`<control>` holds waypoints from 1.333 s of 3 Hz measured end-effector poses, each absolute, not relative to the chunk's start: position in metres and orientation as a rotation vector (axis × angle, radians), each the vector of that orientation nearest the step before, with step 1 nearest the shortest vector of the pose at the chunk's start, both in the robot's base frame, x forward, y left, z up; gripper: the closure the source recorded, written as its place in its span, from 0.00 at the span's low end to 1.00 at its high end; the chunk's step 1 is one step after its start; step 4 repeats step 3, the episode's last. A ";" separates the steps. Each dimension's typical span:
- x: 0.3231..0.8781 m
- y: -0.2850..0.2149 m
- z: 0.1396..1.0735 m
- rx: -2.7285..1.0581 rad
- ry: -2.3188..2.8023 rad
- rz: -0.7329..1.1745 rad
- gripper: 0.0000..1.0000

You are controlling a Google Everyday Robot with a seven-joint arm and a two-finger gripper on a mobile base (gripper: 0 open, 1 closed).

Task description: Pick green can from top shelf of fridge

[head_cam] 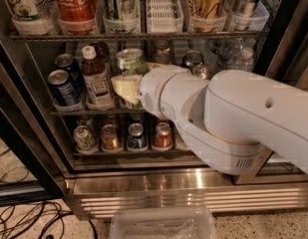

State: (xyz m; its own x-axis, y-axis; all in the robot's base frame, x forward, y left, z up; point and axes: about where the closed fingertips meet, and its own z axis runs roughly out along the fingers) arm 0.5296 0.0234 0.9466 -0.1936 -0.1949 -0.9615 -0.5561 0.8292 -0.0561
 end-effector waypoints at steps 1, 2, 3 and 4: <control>0.508 0.040 0.900 -0.688 1.809 0.440 1.00; 0.490 0.046 0.889 -0.777 1.803 0.526 1.00; 0.487 0.050 0.889 -0.801 1.800 0.536 1.00; 0.487 0.050 0.889 -0.801 1.800 0.536 1.00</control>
Offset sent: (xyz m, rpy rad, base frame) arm -0.0570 0.0120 -0.0227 -0.0219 0.1406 0.3459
